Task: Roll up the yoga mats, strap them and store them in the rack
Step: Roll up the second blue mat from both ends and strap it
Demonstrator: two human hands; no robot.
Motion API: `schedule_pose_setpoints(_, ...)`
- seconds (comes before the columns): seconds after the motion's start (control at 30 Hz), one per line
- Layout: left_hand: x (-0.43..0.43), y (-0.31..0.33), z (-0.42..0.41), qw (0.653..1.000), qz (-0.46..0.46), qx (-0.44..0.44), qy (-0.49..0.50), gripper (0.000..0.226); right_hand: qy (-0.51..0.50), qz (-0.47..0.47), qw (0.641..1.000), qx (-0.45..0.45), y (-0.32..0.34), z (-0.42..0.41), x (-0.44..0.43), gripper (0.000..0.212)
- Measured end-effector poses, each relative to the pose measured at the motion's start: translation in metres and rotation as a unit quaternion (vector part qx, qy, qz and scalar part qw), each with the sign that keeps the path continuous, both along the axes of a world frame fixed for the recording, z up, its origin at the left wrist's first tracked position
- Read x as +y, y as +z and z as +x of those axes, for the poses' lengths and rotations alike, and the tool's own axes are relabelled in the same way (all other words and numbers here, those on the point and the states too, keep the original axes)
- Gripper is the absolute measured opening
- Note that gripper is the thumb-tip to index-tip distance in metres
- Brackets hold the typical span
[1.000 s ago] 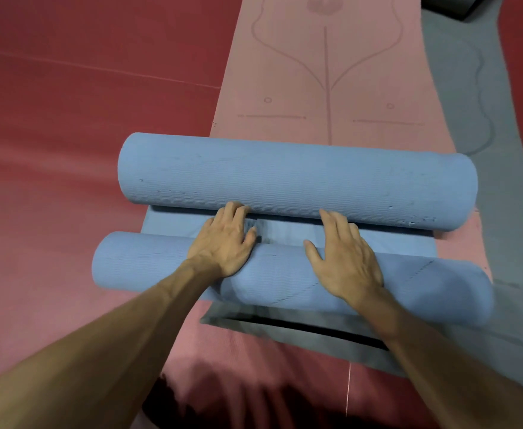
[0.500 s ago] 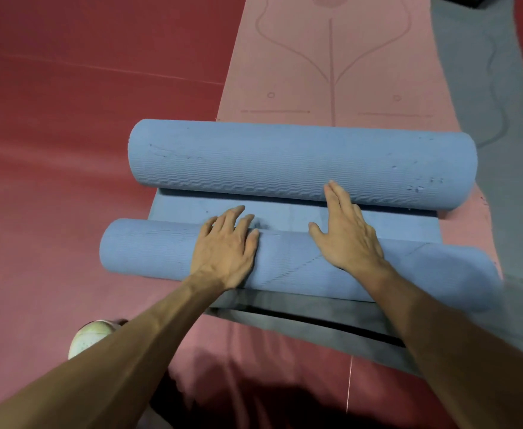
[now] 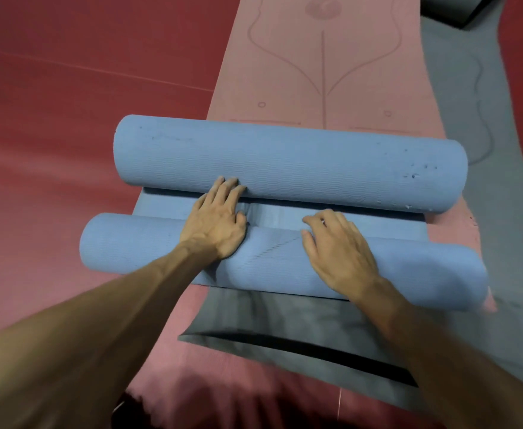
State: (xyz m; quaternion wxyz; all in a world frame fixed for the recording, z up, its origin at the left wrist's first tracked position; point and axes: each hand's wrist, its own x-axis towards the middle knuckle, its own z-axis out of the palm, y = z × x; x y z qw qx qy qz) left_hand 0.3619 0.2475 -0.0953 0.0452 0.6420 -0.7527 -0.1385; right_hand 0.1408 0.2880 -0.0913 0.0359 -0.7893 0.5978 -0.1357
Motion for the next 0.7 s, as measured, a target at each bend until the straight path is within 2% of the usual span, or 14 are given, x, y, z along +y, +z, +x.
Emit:
schedule_pose_setpoints(0.1,-0.011,-0.001,0.002,1.0,-0.003,0.003,-0.009,0.055,0.021,-0.005,0.999,0.046,0.0,0.002,0.009,0.045)
schedule_pose_setpoints(0.17,-0.013,-0.001,0.002,1.0,-0.007,0.004,-0.011,0.056,0.024,0.014,0.998,0.054,0.001,0.001,0.013,0.056)
schedule_pose_setpoints(0.3,-0.011,0.0,0.002,1.0,-0.004,0.015,-0.009,0.058,0.058,0.176,0.977,0.105,0.018,-0.001,0.013,0.105)
schedule_pose_setpoints(0.37,-0.01,0.0,0.002,1.0,-0.005,0.01,-0.011,0.06,0.08,0.225,0.961,0.137,0.024,-0.003,0.008,0.12)
schedule_pose_setpoints(0.43,-0.008,0.002,0.003,1.0,-0.008,0.01,-0.013,0.064,0.095,0.243,0.954,0.147,0.027,-0.003,0.005,0.125)
schedule_pose_setpoints(0.53,-0.001,0.005,0.004,1.0,-0.004,0.009,-0.008,0.067,0.09,0.248,0.955,0.132,0.025,-0.003,-0.006,0.119)
schedule_pose_setpoints(0.7,0.021,0.012,0.002,0.999,0.019,-0.037,0.03,0.043,0.085,0.261,0.955,0.115,0.029,-0.003,-0.014,0.113)
